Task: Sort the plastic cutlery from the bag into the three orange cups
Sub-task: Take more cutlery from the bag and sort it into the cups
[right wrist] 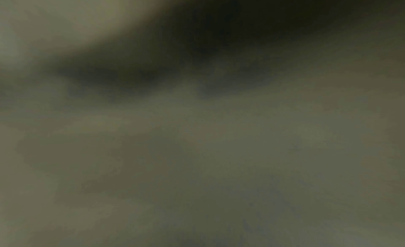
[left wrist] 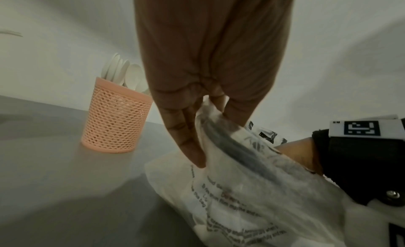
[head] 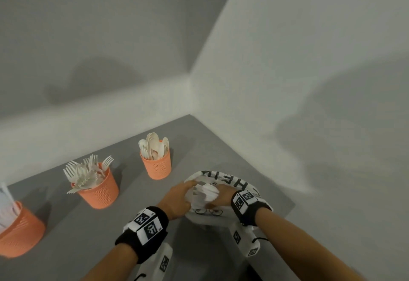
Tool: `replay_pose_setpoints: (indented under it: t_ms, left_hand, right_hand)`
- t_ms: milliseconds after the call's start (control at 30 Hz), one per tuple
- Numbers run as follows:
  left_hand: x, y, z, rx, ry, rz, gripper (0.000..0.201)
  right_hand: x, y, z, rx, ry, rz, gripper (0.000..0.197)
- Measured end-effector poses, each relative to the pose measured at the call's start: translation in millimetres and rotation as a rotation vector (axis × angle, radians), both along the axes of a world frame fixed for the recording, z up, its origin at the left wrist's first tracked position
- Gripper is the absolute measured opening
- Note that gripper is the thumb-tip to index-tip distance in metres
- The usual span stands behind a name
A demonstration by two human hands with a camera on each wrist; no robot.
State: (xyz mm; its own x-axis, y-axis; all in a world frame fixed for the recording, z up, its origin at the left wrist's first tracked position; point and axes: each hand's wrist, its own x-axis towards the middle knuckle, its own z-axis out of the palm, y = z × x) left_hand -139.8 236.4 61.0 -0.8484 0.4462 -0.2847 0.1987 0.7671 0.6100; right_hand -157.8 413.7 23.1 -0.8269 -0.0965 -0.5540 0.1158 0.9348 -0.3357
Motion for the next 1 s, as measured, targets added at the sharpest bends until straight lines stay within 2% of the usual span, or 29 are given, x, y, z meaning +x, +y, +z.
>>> replay_pose_setpoints:
  t_ms: [100, 233, 433, 533, 600, 667, 767, 900, 1000]
  left_hand:
    - [0, -2, 1, -0.009, 0.020, -0.020, 0.067]
    - [2, -3, 2, -0.018, 0.023, -0.027, 0.065]
    - [8, -9, 2, -0.031, 0.016, -0.023, 0.065]
    - [8, -13, 1, -0.019, 0.017, -0.007, 0.066]
    - [9, -16, 1, -0.011, 0.025, 0.008, 0.068]
    - [11, -17, 2, 0.003, 0.038, 0.008, 0.070]
    - [15, -15, 3, 0.016, 0.042, -0.010, 0.072]
    - [18, -17, 4, 0.017, 0.042, 0.006, 0.073]
    - [15, -16, 7, 0.016, 0.053, 0.056, 0.071]
  right_hand:
    - [-2, 1, 3, -0.030, -0.004, -0.004, 0.064]
    - [4, 3, 6, 0.032, -0.005, 0.084, 0.073]
    - [10, -2, 10, 0.087, -0.011, 0.154, 0.062]
    - [10, -6, 17, 0.063, -0.085, 0.144, 0.053]
    - [7, -7, 19, 0.052, -0.123, 0.153, 0.055]
    - [5, -9, 15, 0.108, -0.109, 0.162, 0.058]
    - [11, -15, 6, 0.196, -0.097, 0.149, 0.052]
    - [17, -17, 8, 0.129, -0.060, 0.143, 0.048]
    - [13, -13, 20, 0.026, 0.013, 0.101, 0.057]
